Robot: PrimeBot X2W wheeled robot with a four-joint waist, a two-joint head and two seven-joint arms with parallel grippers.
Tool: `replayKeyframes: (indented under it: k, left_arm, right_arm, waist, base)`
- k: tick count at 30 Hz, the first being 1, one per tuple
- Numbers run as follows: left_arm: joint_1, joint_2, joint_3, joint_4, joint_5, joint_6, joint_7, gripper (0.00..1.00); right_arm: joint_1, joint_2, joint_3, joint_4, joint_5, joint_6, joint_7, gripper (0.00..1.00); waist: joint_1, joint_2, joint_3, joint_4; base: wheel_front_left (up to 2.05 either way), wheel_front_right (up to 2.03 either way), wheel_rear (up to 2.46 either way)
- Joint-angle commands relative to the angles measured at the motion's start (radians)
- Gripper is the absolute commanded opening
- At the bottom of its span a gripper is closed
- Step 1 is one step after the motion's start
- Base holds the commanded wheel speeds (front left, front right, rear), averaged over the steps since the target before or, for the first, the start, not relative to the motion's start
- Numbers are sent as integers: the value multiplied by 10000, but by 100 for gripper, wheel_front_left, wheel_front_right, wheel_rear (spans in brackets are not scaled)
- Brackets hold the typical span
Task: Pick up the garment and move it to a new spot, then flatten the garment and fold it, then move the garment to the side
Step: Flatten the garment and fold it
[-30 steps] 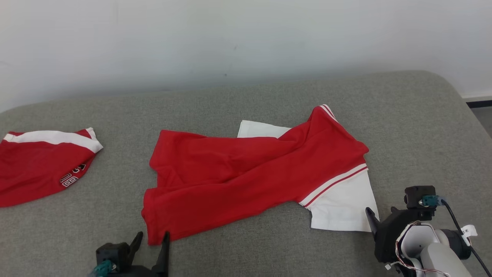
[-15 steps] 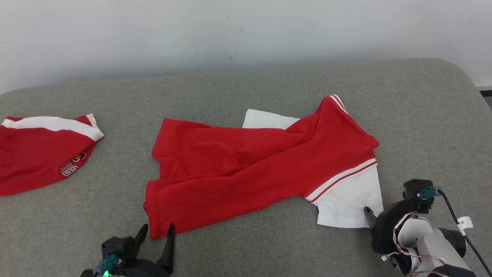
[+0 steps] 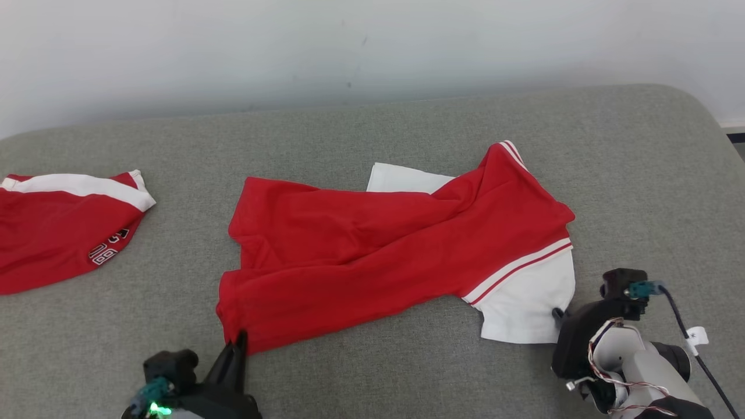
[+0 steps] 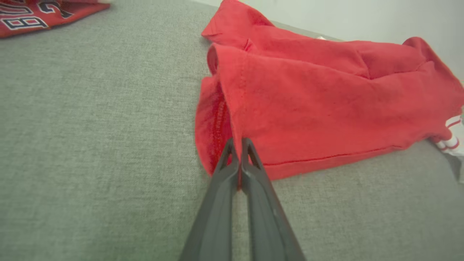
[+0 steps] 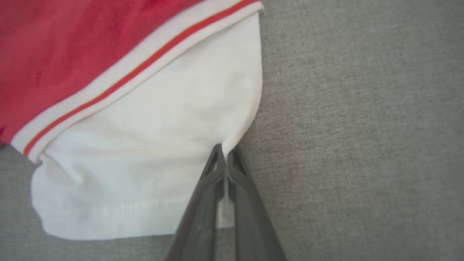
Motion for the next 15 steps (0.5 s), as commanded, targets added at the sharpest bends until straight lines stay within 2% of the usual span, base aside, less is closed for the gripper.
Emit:
replayKeyframes:
  k: [1, 6, 10, 11, 15]
  left_arm:
    - [-16, -45, 78, -304, -511, -56, 132, 0]
    - [-590, -60, -141, -1742, -2101, -52, 1006, 0]
    - [-1709, 374, -556, -2794, -3709, -54, 2438, 0]
    - [-1709, 374, -556, -2794, -3709, -54, 2438, 0]
    - [-3581, 561, -128, -2952, -4939, -34, 3588, 0]
  right_arm:
    - [127, 47, -19, -205, 347, 29, -127, 0]
    - [-512, -409, -31, -2062, 1573, 27, -271, 0]
    - [-1312, -780, 437, -3878, 2682, 29, 392, 0]
    - [-1312, -780, 437, -3878, 2682, 29, 392, 0]
    - [-2687, -910, 969, -4838, 3667, 29, 1225, 0]
  waist:
    - [0, 0, -33, 20]
    - [0, 0, 143, -94]
    - [0, 0, 635, -216]
    - [0, 0, 635, -216]
    - [0, 0, 1427, -498]
  base:
    - [0, 0, 0]
    - [0, 0, 0]
    - [0, 0, 0]
    - [0, 0, 0]
    - [0, 0, 0]
